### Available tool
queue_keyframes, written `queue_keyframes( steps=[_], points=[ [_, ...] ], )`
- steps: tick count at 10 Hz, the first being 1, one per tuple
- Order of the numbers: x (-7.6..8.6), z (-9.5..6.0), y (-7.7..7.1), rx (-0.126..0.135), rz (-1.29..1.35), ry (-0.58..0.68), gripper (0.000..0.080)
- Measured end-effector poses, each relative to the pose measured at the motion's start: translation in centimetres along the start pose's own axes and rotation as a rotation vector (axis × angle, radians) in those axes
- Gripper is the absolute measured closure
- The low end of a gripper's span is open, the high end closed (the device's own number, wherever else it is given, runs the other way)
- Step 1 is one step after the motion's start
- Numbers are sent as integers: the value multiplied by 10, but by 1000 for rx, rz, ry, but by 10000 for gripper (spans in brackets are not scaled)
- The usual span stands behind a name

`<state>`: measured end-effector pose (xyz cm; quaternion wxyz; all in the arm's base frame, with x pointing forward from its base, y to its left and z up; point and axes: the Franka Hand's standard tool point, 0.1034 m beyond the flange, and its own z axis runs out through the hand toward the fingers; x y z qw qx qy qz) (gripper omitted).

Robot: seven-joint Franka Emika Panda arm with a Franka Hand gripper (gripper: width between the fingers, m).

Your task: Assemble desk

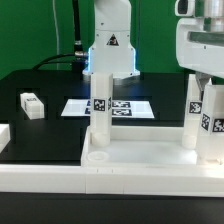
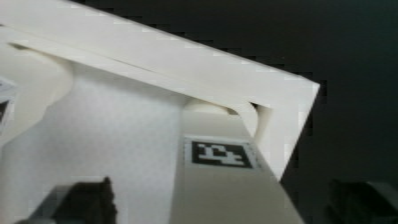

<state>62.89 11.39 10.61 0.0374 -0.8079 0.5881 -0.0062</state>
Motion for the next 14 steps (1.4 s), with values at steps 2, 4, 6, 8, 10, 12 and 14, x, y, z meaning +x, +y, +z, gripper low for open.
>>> queue_keyframes(
  steps=[2, 4, 6, 8, 10, 12, 14],
  points=[
    [0, 0, 0, -2, -241, 4, 155],
    [0, -1, -1, 0, -430, 5, 151],
    [2, -1, -1, -1, -583, 6, 151],
    [3, -1, -1, -8, -820, 17, 151],
    [5, -1, -1, -18, -980, 24, 151],
    [7, -2, -2, -36, -1150, 40, 151],
    [13, -2, 0, -41, -1305, 37, 151]
  ],
)
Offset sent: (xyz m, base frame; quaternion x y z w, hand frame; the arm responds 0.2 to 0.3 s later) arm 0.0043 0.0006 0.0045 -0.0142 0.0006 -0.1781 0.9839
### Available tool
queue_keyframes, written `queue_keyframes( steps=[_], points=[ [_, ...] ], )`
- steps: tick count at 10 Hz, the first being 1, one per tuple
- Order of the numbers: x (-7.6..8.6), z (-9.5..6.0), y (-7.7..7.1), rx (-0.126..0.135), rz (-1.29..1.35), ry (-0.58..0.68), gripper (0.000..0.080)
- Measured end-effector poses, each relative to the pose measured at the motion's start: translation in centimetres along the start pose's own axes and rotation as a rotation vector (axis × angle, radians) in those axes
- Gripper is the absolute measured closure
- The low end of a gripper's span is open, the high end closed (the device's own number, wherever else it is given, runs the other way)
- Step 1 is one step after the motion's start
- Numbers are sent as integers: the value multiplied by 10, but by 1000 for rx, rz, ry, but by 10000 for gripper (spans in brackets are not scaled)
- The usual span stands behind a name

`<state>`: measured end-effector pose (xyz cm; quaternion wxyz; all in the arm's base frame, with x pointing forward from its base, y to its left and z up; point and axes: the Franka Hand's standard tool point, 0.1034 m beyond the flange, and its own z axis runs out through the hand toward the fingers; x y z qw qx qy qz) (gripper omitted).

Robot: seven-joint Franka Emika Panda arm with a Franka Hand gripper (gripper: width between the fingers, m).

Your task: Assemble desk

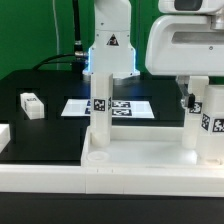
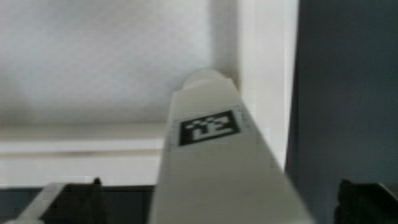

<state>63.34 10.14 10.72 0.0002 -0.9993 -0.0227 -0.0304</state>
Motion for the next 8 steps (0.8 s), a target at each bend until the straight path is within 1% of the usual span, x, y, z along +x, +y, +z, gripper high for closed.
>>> queue_keyframes(
  steps=[2, 3, 4, 5, 7, 8],
  points=[
    [0, 1, 1, 0, -28, 1, 151],
    [0, 1, 1, 0, -27, 1, 272],
    [0, 1, 1, 0, -24, 1, 411],
    [0, 1, 1, 1, 4, 1, 511],
    [0, 1, 1, 1, 11, 1, 511],
    [0, 1, 1, 1, 88, 0, 511]
  ],
)
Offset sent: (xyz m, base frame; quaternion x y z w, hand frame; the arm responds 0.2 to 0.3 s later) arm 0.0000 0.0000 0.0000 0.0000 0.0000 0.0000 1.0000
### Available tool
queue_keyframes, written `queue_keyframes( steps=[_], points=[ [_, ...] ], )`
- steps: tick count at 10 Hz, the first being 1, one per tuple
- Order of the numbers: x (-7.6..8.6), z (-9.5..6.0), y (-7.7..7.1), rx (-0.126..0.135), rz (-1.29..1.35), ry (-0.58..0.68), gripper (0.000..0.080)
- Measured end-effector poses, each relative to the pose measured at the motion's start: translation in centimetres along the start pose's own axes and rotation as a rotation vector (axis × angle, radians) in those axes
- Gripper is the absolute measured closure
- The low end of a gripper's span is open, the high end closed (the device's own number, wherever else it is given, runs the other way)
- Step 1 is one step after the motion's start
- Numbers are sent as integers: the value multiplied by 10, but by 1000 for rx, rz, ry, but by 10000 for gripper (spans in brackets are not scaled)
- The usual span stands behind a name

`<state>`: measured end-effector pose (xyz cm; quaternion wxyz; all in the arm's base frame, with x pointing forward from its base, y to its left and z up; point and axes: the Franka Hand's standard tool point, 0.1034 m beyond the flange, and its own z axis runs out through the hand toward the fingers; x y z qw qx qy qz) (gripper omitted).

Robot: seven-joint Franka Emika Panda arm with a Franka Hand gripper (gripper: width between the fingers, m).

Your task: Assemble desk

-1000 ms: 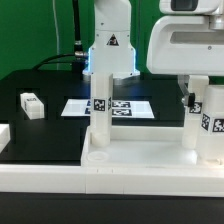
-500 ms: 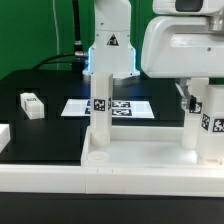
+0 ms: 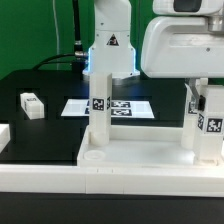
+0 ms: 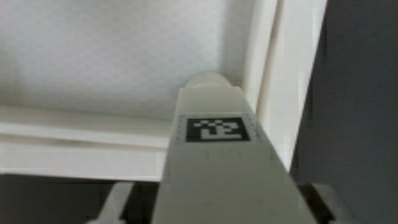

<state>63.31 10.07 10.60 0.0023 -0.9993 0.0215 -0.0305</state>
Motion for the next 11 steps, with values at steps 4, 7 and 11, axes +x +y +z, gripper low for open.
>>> queue_keyframes(
  steps=[4, 7, 11],
  points=[
    [0, 0, 0, 0, 258, -1, 511],
    [-1, 1, -3, 15, 533, 21, 511],
    [-1, 2, -2, 54, 929, 8, 509]
  ],
)
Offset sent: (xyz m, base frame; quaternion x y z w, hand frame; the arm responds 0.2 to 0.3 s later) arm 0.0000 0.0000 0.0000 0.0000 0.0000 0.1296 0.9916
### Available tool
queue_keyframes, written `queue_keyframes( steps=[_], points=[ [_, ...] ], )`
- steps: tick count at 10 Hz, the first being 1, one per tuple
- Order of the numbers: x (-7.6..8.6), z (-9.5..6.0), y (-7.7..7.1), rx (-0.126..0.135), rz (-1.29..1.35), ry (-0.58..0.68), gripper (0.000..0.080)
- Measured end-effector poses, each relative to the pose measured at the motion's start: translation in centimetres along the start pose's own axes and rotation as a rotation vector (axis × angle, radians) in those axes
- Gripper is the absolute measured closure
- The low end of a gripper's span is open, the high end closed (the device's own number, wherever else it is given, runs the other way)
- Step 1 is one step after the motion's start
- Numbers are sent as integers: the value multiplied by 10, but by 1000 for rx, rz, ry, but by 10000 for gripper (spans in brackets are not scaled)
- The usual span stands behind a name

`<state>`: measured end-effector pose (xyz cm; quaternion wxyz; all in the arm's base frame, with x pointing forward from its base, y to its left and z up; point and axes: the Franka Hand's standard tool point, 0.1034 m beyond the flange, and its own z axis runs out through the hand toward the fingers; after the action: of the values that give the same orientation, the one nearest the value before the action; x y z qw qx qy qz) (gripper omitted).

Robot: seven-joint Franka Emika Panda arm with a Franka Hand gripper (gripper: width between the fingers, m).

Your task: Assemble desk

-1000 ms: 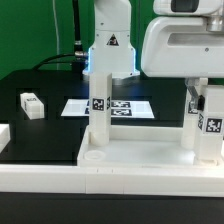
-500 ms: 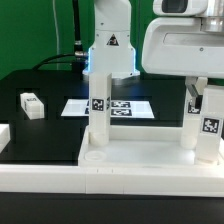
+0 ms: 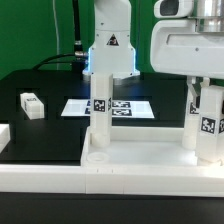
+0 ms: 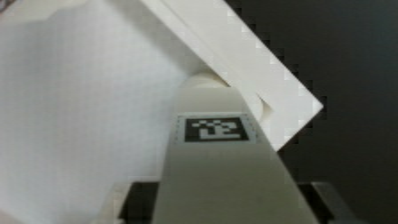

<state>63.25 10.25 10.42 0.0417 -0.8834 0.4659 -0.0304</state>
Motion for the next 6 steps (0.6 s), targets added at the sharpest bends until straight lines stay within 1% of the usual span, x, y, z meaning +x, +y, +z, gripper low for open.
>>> queue_keyframes(
  steps=[2, 3, 5, 6],
  points=[
    [1, 0, 1, 8, 169, -17, 509],
    [0, 0, 2, -3, 274, -27, 509],
    [-1, 1, 1, 5, 382, -32, 509],
    [-1, 1, 1, 5, 447, -33, 509]
  ],
)
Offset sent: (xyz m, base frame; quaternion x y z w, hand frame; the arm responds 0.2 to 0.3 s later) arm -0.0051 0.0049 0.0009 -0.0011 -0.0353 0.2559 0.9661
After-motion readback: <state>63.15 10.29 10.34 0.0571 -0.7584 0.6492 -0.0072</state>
